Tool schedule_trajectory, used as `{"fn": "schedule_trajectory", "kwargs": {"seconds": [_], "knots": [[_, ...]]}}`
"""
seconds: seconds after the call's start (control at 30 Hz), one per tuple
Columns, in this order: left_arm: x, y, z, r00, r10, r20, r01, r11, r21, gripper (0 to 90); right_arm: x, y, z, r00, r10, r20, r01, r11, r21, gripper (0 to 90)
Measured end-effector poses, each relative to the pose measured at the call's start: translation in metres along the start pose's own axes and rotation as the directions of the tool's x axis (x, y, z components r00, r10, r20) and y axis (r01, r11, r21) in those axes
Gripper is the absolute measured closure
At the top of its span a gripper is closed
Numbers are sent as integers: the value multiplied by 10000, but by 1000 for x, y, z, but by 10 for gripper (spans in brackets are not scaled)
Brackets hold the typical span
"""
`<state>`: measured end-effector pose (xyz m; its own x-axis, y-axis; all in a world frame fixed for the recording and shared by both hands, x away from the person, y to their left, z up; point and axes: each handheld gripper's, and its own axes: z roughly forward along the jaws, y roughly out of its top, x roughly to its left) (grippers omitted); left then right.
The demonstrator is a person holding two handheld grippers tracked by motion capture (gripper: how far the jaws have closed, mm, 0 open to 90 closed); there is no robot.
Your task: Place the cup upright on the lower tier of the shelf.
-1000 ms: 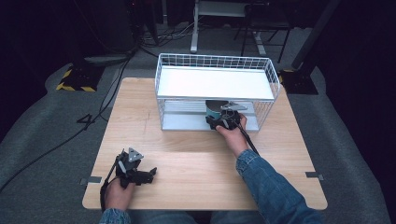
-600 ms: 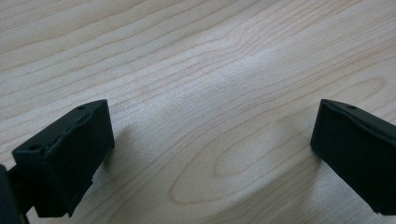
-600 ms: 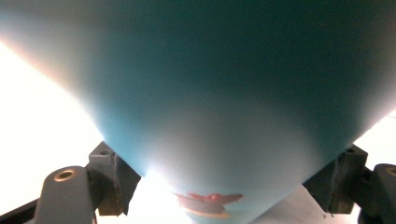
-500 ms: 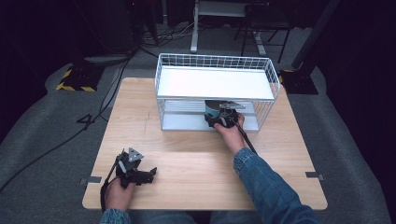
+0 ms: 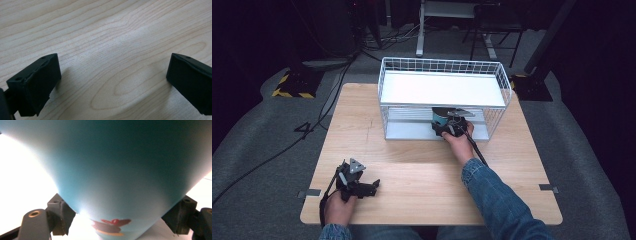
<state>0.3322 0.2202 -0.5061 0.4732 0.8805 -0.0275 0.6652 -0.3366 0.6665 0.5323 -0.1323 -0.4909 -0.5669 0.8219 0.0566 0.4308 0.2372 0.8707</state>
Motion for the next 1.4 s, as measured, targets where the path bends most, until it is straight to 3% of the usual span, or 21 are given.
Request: {"fn": "schedule_trajectory", "kwargs": {"seconds": [0.13, 0.3, 0.6, 0.93, 1.27, 1.4], "knots": [[0, 0, 0, 10000, -1, 1, 1, 10000, -1, 0, 1, -1, 1, 9999, -132, -5, 132, 9999, 17, 149], [0, 0, 0, 10000, -11, 32, 11, 10000, -14, 0, 4, -3, 0, 9994, -246, 252, 240, 9995, 211, 159], [0, 2, 2, 10000, -3, 46, 3, 10000, 1, 0, 4, -4, -17, 9989, -339, 311, 323, 9981, 530, 159], [0, 1, 1, 10000, 14, 24, -14, 10000, -4, 0, 8, -4, -54, 9981, -577, -234, 588, 9971, 488, 158], [-1, 1, 1, 9998, 156, 154, -156, 9999, 6, 0, 2, -10, -99, 9941, -680, -840, 711, 9968, 351, 157], [-1, 2, 2, 9997, 168, 166, -168, 9999, 23, 0, -1, -11, -118, 9938, -759, -808, 795, 9959, 421, 158]]}}
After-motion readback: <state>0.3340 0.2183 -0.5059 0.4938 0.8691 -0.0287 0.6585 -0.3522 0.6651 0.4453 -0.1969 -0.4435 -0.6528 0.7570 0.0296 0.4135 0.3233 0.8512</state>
